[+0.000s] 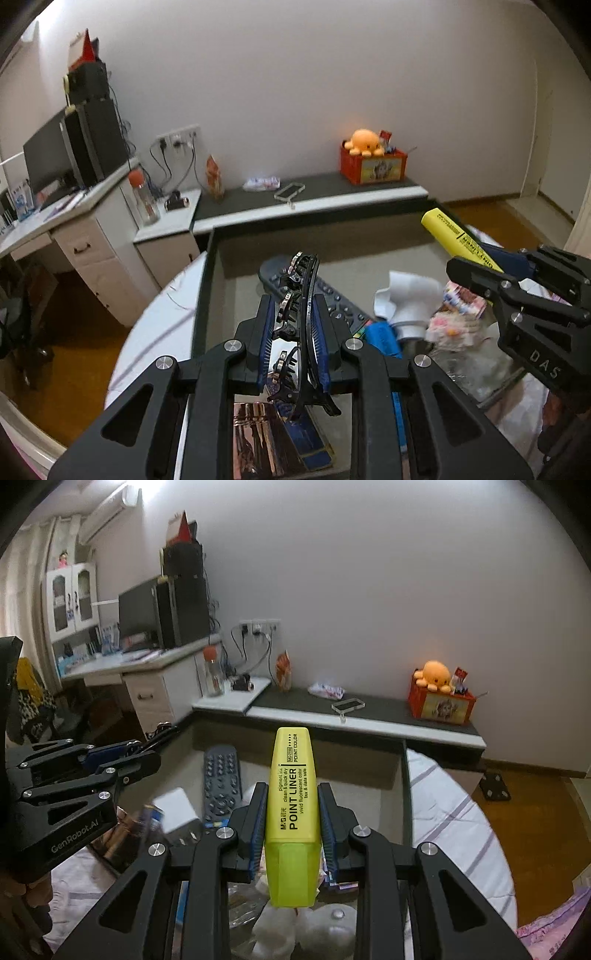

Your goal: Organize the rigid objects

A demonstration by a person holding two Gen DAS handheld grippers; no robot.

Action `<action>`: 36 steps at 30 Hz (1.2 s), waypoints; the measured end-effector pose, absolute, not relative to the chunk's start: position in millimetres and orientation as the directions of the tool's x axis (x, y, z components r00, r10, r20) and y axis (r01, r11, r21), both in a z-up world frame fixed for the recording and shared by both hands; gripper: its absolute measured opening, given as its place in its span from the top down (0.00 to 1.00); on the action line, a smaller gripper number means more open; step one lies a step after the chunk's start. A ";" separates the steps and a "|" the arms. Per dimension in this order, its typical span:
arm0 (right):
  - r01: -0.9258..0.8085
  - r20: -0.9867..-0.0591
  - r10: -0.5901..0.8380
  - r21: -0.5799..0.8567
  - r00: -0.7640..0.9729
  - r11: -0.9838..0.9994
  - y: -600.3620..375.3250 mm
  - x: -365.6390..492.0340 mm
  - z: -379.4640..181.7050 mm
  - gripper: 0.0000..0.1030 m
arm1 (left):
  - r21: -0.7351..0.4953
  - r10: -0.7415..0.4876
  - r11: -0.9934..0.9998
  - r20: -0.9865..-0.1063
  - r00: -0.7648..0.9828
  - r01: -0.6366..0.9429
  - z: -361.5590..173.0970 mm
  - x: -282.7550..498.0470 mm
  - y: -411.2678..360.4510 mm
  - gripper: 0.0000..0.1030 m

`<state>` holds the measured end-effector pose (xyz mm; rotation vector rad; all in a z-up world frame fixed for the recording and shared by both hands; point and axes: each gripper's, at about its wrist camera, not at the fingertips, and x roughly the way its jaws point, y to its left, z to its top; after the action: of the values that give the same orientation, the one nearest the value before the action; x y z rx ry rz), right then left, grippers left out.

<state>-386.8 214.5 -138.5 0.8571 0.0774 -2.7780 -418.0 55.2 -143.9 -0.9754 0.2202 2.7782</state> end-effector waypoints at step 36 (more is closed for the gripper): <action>0.092 -0.253 -0.081 -0.032 -0.964 -0.995 204.2 -186.9 -7.9 0.00 | 0.022 0.116 -0.991 -0.313 -0.943 -0.129 -3.6 -190.4 7.3 0.00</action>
<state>-186.9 204.2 -7.9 0.3881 0.0669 -3.0289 -190.4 7.3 -3.6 -0.4767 0.0636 2.9784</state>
